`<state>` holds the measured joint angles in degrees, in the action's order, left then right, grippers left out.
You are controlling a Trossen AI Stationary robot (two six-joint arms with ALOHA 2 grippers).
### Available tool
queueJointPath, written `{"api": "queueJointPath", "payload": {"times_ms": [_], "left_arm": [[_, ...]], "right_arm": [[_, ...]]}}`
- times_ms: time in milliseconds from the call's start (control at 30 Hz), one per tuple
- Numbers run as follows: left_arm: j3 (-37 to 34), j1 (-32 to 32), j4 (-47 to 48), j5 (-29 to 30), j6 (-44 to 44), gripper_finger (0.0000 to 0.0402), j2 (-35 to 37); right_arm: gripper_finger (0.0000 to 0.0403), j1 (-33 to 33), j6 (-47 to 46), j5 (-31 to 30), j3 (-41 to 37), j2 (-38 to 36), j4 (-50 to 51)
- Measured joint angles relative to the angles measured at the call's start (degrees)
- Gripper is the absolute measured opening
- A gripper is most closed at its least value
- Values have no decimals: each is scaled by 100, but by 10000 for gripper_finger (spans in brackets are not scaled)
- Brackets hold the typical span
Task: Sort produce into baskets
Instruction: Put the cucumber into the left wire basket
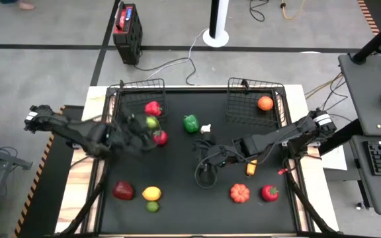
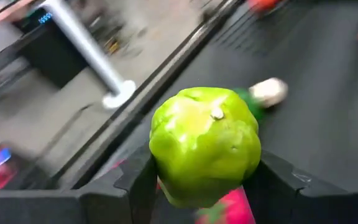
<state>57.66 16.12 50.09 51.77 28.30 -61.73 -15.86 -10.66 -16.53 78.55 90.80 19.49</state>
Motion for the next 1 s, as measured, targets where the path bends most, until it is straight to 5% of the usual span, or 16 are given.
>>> {"api": "queueJointPath", "payload": {"times_ms": [200, 600, 1000], "left_arm": [[652, -1272, 1522, -317, -68, 179, 16], [722, -4112, 1542, -1668, -1383, 179, -295], [1099, -4806, 1496, -1944, -2948, 181, -1648]], "right_arm": [[329, 0, 2, -2, -12, 2, 28], [329, 0, 14, -2, -20, 7, 17], [333, 0, 13, -4, -23, 11, 159]]}}
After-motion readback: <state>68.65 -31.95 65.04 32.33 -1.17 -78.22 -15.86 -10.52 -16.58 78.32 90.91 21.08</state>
